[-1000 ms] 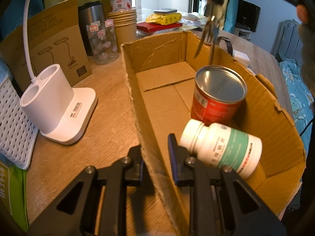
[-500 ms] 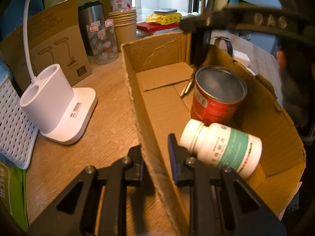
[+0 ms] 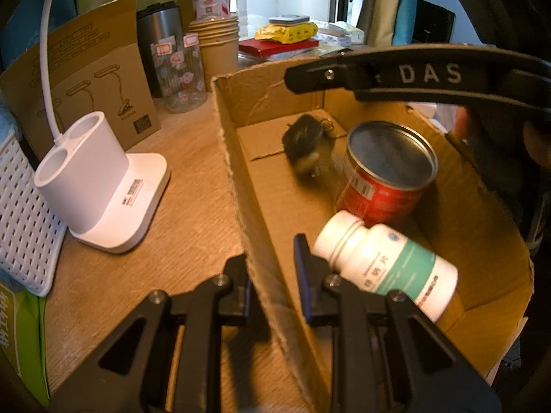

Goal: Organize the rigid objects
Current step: 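Lower the key fob into the box and open the right gripper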

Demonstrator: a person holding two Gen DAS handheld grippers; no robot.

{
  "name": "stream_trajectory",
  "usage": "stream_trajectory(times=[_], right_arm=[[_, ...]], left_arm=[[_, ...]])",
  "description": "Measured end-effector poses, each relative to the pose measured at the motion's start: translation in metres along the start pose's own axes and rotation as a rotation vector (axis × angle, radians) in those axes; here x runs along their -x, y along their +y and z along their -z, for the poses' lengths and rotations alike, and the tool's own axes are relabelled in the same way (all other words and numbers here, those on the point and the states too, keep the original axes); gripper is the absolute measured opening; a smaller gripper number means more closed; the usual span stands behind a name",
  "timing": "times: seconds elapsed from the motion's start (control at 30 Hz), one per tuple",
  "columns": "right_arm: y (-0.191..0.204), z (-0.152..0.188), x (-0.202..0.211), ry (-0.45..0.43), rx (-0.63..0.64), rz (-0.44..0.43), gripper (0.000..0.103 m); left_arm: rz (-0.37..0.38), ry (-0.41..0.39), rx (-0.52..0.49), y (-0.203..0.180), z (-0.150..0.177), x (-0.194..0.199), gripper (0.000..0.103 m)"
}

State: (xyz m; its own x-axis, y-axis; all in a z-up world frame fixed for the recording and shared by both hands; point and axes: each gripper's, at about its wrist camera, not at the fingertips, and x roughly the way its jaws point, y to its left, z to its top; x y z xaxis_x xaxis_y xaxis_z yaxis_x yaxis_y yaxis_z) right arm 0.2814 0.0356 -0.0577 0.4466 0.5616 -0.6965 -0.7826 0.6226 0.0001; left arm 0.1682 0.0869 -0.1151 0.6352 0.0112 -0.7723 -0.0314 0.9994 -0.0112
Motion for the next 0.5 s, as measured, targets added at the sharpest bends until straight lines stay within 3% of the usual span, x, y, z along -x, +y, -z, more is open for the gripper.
stream_trajectory(times=[0.5], right_arm=[[-0.015, 0.014, 0.034, -0.074, -0.063, 0.027, 0.041]], left_arm=[[0.002, 0.003, 0.014, 0.001, 0.000, 0.000, 0.022]])
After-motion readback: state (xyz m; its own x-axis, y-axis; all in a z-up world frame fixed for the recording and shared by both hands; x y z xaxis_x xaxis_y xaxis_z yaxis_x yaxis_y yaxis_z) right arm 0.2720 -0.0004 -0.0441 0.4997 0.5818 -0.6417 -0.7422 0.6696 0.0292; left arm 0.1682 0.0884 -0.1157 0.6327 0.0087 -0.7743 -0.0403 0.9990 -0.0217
